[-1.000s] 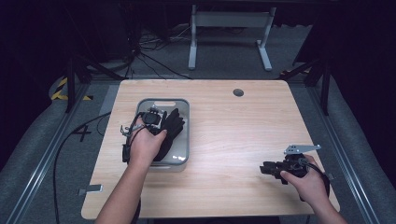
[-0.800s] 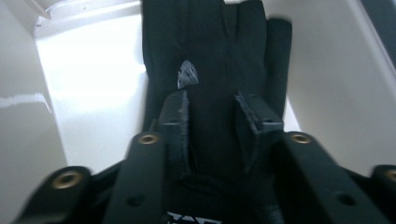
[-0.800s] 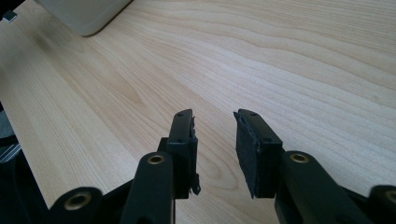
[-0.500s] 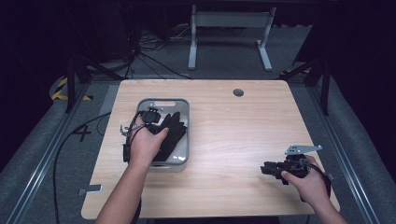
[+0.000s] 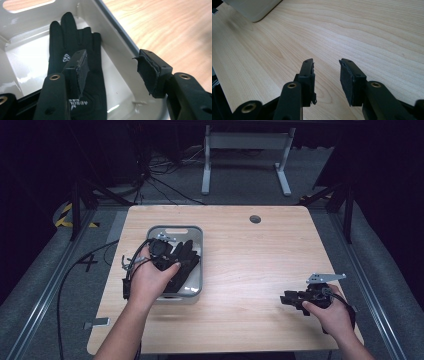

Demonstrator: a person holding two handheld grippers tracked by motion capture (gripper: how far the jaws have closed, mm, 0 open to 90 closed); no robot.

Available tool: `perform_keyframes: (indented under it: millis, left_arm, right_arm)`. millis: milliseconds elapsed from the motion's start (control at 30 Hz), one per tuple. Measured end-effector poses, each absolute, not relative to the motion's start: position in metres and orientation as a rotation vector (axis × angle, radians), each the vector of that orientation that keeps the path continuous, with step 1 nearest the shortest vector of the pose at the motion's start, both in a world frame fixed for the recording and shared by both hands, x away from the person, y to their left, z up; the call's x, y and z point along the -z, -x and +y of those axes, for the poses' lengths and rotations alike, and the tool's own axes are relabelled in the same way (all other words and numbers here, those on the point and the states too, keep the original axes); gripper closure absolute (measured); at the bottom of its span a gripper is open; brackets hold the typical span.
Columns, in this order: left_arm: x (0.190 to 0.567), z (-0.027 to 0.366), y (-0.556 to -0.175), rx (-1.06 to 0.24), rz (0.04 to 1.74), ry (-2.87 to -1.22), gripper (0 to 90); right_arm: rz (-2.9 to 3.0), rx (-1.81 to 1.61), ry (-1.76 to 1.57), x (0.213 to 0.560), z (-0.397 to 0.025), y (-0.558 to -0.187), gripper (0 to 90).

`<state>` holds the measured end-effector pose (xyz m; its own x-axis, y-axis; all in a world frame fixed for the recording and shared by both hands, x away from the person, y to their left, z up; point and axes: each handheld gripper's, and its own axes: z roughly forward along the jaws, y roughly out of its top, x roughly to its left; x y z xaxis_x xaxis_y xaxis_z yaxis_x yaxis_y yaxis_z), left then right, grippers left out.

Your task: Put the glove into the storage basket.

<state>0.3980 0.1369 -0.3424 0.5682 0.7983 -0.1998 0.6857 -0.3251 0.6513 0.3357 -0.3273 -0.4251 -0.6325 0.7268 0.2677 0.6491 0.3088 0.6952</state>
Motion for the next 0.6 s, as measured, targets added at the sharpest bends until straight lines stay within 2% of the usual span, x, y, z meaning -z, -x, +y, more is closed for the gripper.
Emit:
perform_keyframes:
  millis: [333,600]
  left_arm:
    - [0.330,0.173,-0.363,-0.257,1.198,-2.030,41.0]
    - [0.340,0.191,-0.331,-0.265,1.191,-2.010,41.1]
  right_arm:
    - [2.478,-1.222,-1.266,0.424,-0.323,-0.343,63.2]
    - [2.490,-1.216,-1.251,0.424,-0.321,-0.350,63.3]
